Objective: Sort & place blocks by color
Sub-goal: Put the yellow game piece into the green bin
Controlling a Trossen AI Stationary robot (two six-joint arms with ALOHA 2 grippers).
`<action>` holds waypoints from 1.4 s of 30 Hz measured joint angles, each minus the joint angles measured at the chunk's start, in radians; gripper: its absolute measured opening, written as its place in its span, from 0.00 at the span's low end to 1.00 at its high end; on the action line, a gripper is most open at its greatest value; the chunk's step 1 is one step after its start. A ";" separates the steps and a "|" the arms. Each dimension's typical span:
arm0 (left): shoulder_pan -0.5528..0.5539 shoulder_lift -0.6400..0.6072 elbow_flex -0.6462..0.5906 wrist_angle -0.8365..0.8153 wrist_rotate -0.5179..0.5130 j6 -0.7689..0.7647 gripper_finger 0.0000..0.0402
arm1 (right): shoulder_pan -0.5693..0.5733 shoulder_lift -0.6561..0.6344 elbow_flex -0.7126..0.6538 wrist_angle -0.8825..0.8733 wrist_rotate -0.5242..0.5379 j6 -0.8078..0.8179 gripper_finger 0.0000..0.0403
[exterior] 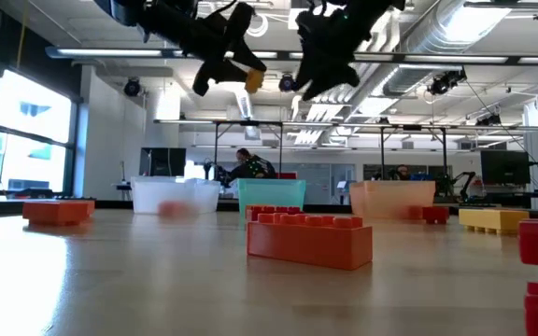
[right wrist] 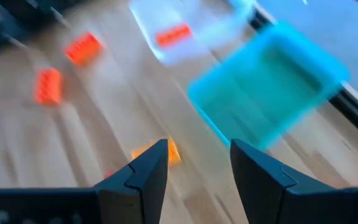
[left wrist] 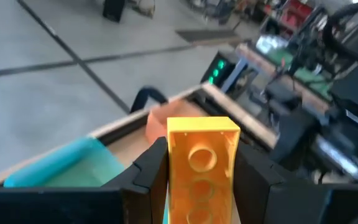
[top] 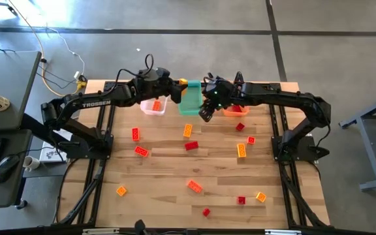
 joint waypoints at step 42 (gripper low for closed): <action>-0.089 0.000 0.000 0.227 -0.158 -0.045 0.28 | -0.032 0.018 0.000 0.492 0.059 0.074 0.40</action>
